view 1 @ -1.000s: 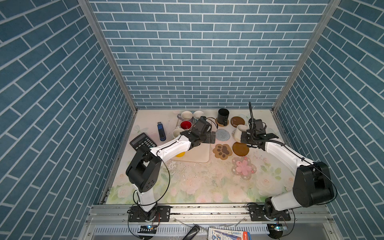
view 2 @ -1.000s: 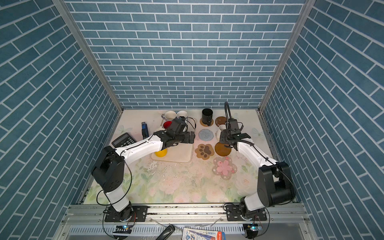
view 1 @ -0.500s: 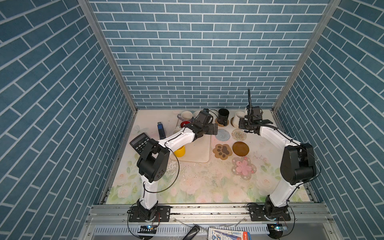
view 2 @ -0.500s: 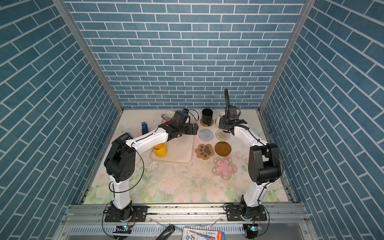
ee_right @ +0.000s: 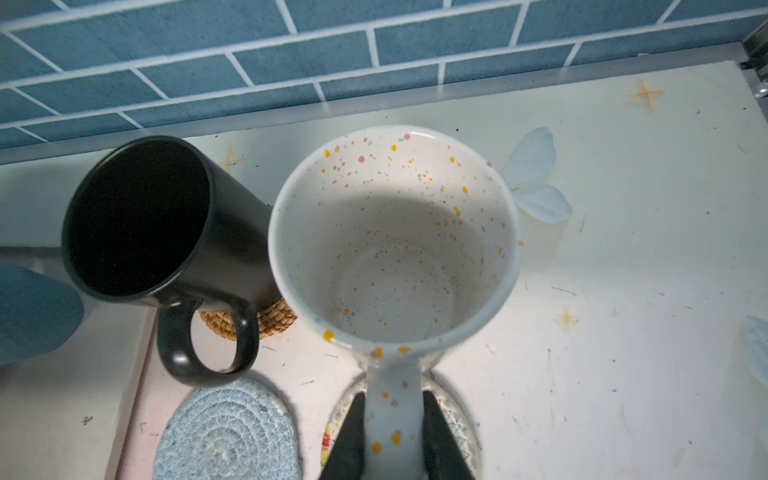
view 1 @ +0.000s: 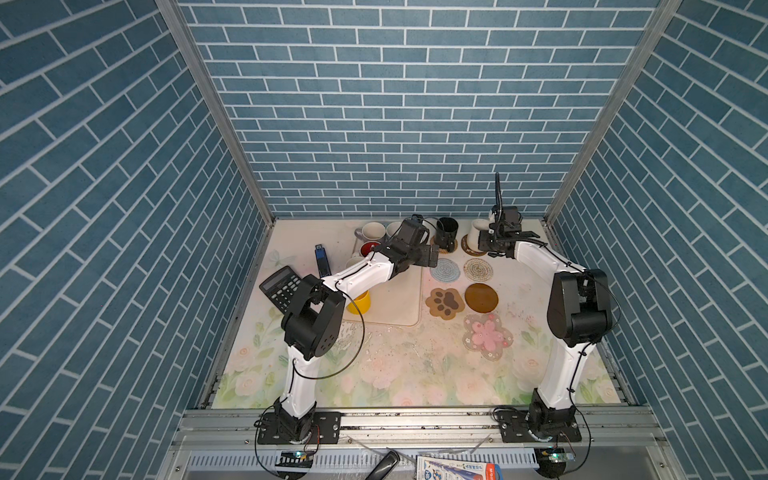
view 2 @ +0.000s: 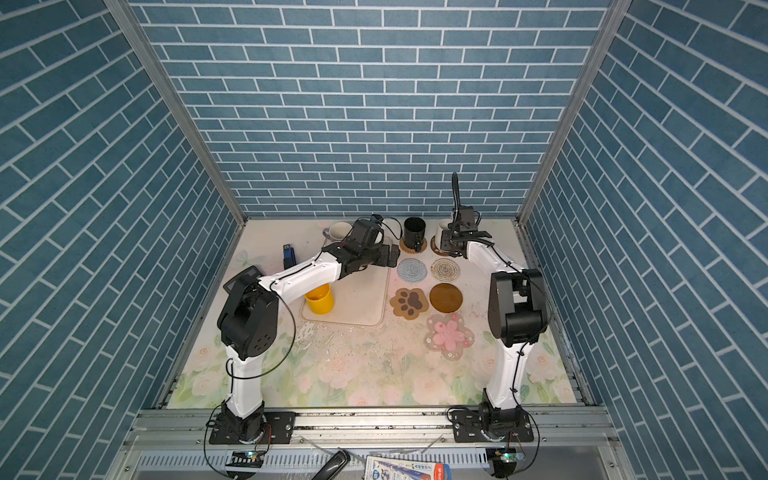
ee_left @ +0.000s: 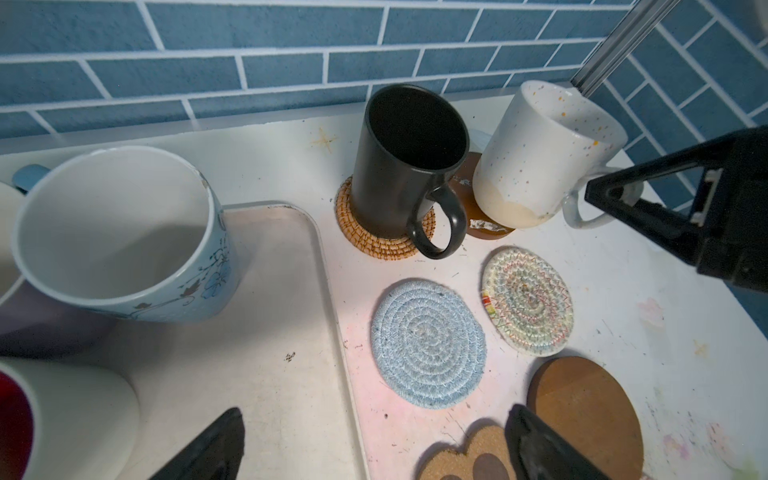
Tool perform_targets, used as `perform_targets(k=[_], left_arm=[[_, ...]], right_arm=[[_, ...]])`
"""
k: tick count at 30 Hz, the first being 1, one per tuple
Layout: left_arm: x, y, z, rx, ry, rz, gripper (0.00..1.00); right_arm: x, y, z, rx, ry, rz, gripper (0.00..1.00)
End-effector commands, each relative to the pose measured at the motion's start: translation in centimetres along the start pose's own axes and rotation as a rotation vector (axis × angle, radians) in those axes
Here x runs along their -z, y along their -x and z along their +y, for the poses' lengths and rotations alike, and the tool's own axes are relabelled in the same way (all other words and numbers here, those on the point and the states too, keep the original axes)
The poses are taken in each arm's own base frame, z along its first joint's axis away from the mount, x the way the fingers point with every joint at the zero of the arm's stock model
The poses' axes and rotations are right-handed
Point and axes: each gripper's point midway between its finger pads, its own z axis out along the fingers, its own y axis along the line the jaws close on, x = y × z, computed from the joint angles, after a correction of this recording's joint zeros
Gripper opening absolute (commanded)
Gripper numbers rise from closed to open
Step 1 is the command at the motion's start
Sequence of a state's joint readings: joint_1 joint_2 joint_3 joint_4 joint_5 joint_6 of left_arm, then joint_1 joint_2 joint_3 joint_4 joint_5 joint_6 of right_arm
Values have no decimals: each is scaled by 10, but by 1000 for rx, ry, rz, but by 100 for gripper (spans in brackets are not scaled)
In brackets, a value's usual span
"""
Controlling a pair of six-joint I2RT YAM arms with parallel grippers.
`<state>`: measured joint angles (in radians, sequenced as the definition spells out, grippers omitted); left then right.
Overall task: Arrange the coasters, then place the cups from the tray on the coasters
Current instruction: 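Carry the speckled mug with the right gripper over the brown wooden coaster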
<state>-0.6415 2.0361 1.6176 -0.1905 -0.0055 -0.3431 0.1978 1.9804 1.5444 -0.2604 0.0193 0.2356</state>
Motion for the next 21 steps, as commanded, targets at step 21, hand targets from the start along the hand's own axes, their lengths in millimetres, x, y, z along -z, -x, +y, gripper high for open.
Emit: perform_targets(k=[21], left_arm=[[-10,-1,1,-16,8,10,99]], right_arm=[[-2,56,6,50,36,-156,0]])
